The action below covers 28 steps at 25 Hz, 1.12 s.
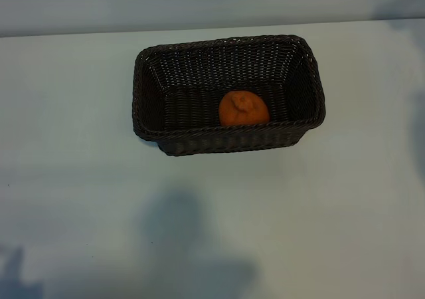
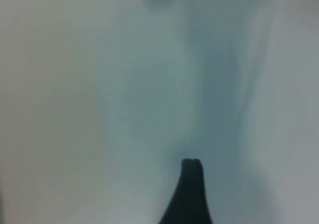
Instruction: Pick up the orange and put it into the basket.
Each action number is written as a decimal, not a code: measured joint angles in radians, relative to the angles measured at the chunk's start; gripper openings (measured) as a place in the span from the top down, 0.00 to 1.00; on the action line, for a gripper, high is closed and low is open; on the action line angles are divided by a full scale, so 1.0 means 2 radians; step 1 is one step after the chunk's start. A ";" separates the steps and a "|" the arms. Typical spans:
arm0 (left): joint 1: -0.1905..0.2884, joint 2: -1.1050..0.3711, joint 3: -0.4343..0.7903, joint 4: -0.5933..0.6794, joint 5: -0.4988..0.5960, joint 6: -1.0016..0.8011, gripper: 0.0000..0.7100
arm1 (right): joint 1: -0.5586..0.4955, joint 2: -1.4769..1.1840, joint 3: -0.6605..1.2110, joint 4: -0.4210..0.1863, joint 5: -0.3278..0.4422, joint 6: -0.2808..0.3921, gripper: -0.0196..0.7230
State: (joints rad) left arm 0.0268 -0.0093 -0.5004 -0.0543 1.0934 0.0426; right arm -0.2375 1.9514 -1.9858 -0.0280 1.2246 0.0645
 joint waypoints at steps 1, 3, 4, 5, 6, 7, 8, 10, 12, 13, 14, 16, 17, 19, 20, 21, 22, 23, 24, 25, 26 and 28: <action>0.000 0.000 0.000 0.000 0.000 0.000 0.17 | 0.000 -0.011 0.000 0.003 0.002 -0.002 0.17; 0.000 0.000 0.000 0.000 0.000 0.000 0.17 | 0.000 -0.042 0.000 0.014 0.004 -0.007 0.17; 0.000 0.000 0.000 0.000 0.000 0.000 0.17 | 0.000 -0.054 0.000 0.014 0.004 -0.010 0.17; 0.000 0.000 0.000 0.000 0.000 0.000 0.17 | 0.000 -0.071 0.000 0.024 0.005 -0.013 0.17; 0.000 0.000 0.000 0.000 0.000 0.000 0.17 | 0.000 -0.087 0.000 0.030 0.007 -0.013 0.17; 0.000 0.000 0.000 0.000 0.000 0.000 0.17 | 0.000 -0.101 0.000 0.035 0.008 -0.013 0.17; 0.000 0.000 0.000 0.000 0.000 0.000 0.17 | 0.000 -0.116 0.000 0.039 0.008 -0.014 0.17; 0.000 0.000 0.000 0.000 0.000 0.000 0.17 | 0.000 -0.154 0.000 0.046 0.009 -0.015 0.17; 0.000 0.000 0.000 0.000 0.000 0.000 0.17 | 0.000 -0.196 0.002 0.046 0.007 -0.016 0.17; 0.000 0.000 0.000 0.000 0.000 0.000 0.17 | 0.000 -0.218 0.005 0.046 0.007 -0.016 0.17; 0.000 0.000 0.000 0.000 0.000 0.000 0.17 | 0.000 -0.237 0.010 0.046 0.006 -0.016 0.17; 0.000 0.000 0.000 0.000 0.000 0.000 0.17 | 0.000 -0.286 0.027 0.046 0.005 -0.016 0.17; 0.000 0.000 0.000 0.000 0.000 0.000 0.17 | 0.000 -0.307 0.039 0.046 0.005 -0.016 0.17; 0.000 0.000 0.000 0.000 0.000 0.000 0.17 | 0.000 -0.353 0.063 0.044 0.005 -0.019 0.18; 0.000 0.000 0.000 0.000 0.000 0.000 0.17 | 0.000 -0.377 0.078 0.044 0.005 -0.021 0.18; 0.000 0.000 0.000 0.000 0.000 0.000 0.17 | 0.000 -0.401 0.093 0.042 0.005 -0.024 0.19; 0.000 0.000 0.000 0.000 0.000 0.000 0.17 | 0.000 -0.421 0.106 0.040 0.004 -0.027 0.20; 0.000 0.000 0.000 0.000 0.000 0.000 0.17 | 0.000 -0.447 0.122 0.038 0.003 -0.029 0.20; 0.000 0.000 0.000 0.000 0.000 0.000 0.17 | 0.000 -0.481 0.139 0.034 0.003 -0.029 0.20; 0.000 0.000 0.000 0.000 0.000 0.000 0.17 | 0.000 -0.504 0.154 0.030 0.003 -0.029 0.20; 0.000 0.000 0.000 0.000 0.000 0.000 0.17 | 0.000 -0.524 0.167 0.025 0.003 -0.029 0.21; 0.000 0.000 0.000 0.000 0.000 0.000 0.17 | 0.000 -0.569 0.200 0.018 0.003 -0.029 0.21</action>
State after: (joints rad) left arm 0.0268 -0.0093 -0.5004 -0.0534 1.0934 0.0435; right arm -0.2375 0.8131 -1.5868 0.0074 1.2314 0.0063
